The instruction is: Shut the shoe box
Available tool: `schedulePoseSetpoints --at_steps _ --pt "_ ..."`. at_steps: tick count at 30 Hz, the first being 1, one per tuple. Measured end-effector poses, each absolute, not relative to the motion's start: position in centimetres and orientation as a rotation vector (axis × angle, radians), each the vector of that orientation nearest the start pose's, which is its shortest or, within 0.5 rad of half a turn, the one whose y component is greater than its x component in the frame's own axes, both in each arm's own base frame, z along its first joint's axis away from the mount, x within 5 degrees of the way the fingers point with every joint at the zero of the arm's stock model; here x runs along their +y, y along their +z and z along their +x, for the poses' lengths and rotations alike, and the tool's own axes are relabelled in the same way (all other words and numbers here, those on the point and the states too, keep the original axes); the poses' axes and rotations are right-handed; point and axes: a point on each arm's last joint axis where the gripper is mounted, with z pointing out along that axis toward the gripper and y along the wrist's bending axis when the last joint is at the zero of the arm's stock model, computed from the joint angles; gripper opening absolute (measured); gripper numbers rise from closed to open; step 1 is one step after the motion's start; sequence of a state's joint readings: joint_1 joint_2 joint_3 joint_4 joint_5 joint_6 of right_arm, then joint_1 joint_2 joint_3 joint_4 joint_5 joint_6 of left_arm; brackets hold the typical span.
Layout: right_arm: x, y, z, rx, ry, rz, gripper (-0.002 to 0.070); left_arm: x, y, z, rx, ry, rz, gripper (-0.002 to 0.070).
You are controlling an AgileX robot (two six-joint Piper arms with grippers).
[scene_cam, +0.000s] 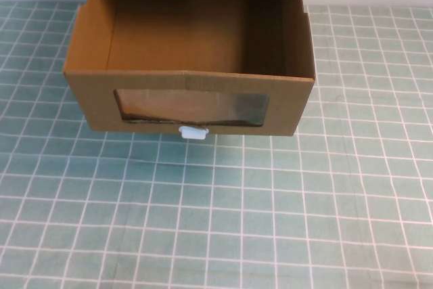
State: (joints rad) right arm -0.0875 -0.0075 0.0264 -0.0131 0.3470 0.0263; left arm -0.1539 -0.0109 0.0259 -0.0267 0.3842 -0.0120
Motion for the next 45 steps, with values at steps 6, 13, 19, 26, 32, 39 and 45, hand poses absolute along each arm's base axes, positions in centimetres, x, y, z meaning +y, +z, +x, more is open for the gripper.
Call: schedulePoseSetpoints --at_steps 6,13,19,26,32,39,45 --pt "-0.5 17.3 5.3 1.847 -0.055 0.097 -0.0014 -0.9 17.1 5.2 1.881 -0.140 0.117 -0.0005" --pt "-0.5 17.3 5.3 1.847 -0.055 0.097 -0.0014 -0.9 17.1 5.2 1.881 -0.140 0.117 -0.0005" --pt "-0.5 17.3 5.3 1.847 -0.055 0.097 -0.0014 -0.9 17.1 5.2 1.881 -0.140 0.117 -0.0005" --pt "-0.5 17.3 5.3 1.847 -0.055 0.097 -0.0014 -0.8 17.1 5.2 1.880 -0.120 0.136 -0.0005" --pt "-0.5 17.5 5.4 1.829 -0.056 0.096 -0.0014 -0.8 17.3 5.3 1.843 -0.084 0.168 -0.0005" --pt "-0.5 20.8 5.6 1.463 -0.056 0.078 -0.0014 -0.9 19.9 5.6 1.558 -0.124 0.120 -0.0005" --pt "-0.4 24.2 4.5 1.060 -0.058 0.055 -0.0014 -0.7 22.8 5.1 1.242 -0.135 0.086 -0.0005"
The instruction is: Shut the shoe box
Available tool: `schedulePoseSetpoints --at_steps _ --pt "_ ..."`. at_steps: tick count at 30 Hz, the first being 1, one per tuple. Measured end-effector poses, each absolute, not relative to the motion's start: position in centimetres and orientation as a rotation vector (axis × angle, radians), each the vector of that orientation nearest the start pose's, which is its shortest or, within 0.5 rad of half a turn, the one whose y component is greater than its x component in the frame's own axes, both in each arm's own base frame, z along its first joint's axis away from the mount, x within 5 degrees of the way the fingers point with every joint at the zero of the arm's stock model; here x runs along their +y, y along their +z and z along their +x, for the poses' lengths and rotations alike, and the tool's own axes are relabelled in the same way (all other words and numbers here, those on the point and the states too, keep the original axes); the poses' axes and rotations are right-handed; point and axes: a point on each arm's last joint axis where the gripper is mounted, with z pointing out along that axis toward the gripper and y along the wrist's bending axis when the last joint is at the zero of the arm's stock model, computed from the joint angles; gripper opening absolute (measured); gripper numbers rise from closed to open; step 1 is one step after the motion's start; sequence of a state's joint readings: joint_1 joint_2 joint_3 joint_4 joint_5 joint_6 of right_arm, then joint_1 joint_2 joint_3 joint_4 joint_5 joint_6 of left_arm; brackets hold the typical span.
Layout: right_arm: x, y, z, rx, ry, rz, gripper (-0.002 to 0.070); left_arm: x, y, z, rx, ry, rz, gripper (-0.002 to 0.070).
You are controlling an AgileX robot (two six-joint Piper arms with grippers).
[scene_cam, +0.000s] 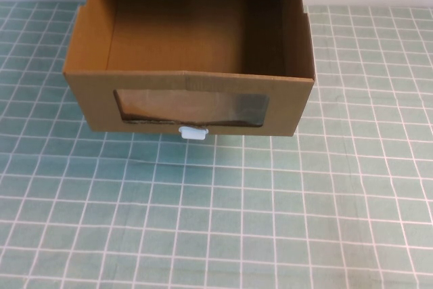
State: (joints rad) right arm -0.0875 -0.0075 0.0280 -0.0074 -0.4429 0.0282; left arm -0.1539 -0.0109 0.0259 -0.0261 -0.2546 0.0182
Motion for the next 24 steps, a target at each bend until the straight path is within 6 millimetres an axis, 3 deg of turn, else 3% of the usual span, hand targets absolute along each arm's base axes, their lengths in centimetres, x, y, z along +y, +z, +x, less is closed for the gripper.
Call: schedulePoseSetpoints --at_steps 4,12,20,24 --pt "-0.2 25.4 3.7 0.903 -0.064 0.037 -0.0014 -0.7 23.2 5.0 1.187 -0.138 0.079 -0.0005" --pt "-0.1 26.5 2.7 0.748 -0.065 0.023 -0.0014 -0.6 23.8 4.8 1.128 -0.189 0.039 -0.0005" --pt "0.1 28.0 0.9 0.501 0.027 0.031 -0.0014 -0.3 26.1 3.1 0.810 -0.297 -0.026 -0.0005" --pt "0.1 31.0 0.0 0.468 0.171 0.069 -0.0014 -0.2 28.1 2.4 0.741 -0.306 -0.028 -0.0005"
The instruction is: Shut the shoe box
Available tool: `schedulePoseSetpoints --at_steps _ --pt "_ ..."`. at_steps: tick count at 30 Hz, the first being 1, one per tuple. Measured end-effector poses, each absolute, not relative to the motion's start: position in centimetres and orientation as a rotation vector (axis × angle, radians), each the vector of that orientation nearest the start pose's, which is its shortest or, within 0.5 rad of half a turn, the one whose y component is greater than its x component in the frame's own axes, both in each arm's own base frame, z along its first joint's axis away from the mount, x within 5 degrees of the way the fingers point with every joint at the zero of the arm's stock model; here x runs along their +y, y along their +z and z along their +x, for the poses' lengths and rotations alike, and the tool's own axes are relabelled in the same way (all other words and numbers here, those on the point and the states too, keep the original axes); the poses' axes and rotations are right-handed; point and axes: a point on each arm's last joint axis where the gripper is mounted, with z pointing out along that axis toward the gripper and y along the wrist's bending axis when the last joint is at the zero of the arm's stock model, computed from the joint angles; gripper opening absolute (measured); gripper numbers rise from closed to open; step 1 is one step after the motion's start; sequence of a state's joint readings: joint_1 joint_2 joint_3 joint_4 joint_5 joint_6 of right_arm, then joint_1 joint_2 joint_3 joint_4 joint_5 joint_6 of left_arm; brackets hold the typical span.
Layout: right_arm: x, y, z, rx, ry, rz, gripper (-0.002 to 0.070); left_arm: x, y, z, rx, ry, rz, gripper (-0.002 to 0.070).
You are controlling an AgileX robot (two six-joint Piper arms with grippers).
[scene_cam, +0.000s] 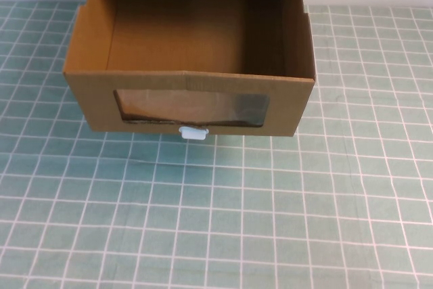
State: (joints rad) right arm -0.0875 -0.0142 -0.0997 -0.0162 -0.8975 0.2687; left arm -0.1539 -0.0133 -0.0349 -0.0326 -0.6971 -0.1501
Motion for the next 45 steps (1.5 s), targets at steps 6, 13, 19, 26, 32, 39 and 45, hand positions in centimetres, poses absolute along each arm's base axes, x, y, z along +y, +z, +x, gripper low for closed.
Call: schedulePoseSetpoints --at_steps 6,13,19,26,32,39,45 --pt "0.3 37.0 -2.7 0.442 0.264 0.091 -0.0014 0.2 33.9 -0.1 0.642 -0.281 -0.014 -0.0005" --pt "0.3 43.9 -3.1 0.529 0.324 0.133 -0.0014 0.2 40.5 -0.6 0.775 -0.265 0.001 -0.0005" --pt "-0.2 47.3 2.3 1.002 0.366 0.298 -0.0014 -0.4 45.0 2.4 1.192 -0.257 0.018 -0.0005" --pt "-0.8 45.0 9.3 1.457 0.336 0.441 -0.0014 -1.6 45.5 9.3 1.585 -0.238 0.035 -0.0005" --pt "-0.7 44.0 11.7 1.556 0.381 0.485 -0.0014 -2.5 44.2 13.9 1.694 -0.236 0.040 -0.0005" --pt "2.2 42.1 15.9 1.852 0.354 0.100 -0.0014 -4.1 44.0 19.1 1.894 -0.250 0.169 -0.0005" --pt "6.1 43.0 19.2 2.008 0.403 -0.486 -0.0014 -6.8 46.5 24.4 1.957 -0.354 0.442 -0.0005"
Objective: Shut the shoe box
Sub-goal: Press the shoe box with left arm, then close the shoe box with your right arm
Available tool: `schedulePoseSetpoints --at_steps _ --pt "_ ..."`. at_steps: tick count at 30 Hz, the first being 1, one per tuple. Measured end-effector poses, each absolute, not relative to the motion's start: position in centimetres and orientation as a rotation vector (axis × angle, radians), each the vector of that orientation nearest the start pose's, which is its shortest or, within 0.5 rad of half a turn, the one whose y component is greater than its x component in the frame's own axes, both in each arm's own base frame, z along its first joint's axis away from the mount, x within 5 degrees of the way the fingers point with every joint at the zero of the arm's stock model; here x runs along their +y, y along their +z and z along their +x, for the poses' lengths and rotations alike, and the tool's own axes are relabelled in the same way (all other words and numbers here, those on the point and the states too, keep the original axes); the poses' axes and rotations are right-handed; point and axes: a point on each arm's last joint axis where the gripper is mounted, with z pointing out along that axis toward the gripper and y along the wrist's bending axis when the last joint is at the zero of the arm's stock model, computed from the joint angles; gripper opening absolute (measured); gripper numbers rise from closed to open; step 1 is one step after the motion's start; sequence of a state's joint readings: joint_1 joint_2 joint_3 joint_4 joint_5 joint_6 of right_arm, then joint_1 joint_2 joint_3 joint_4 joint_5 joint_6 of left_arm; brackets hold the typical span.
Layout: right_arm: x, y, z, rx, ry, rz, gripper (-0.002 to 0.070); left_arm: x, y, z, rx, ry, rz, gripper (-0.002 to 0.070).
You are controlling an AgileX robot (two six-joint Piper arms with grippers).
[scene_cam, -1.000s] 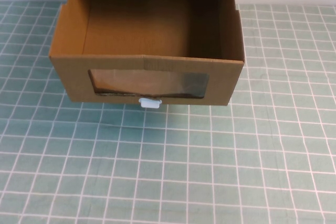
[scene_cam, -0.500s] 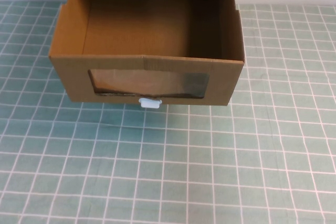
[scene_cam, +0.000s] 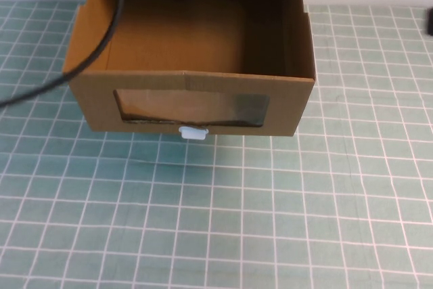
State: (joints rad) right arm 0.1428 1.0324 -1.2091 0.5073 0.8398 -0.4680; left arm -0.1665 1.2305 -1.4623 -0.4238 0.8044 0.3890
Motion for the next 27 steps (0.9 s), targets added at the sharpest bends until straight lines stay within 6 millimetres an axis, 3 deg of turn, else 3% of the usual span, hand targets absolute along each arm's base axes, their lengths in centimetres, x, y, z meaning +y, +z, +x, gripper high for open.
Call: schedulePoseSetpoints --at_steps 3,7,16,22,27 --pt "8.2 43.7 20.3 1.990 0.475 -0.716 -0.0014 -8.0 47.5 27.2 1.942 -0.413 0.538 -0.0005" --pt "11.1 43.3 21.0 1.935 0.523 -0.970 -0.0014 -9.4 47.4 31.5 1.965 -0.486 0.594 -0.0005" --pt "17.5 40.5 20.2 1.851 0.454 -1.378 -0.0014 -11.8 43.5 40.4 2.024 -0.646 0.625 -0.0005" --pt "20.6 37.9 21.7 1.803 0.406 -1.510 -0.0014 -12.5 39.8 43.8 2.095 -0.685 0.639 -0.0005" --pt "22.0 35.7 24.4 1.786 0.290 -1.503 -0.0014 -12.7 39.6 44.1 2.089 -0.707 0.630 -0.0005"
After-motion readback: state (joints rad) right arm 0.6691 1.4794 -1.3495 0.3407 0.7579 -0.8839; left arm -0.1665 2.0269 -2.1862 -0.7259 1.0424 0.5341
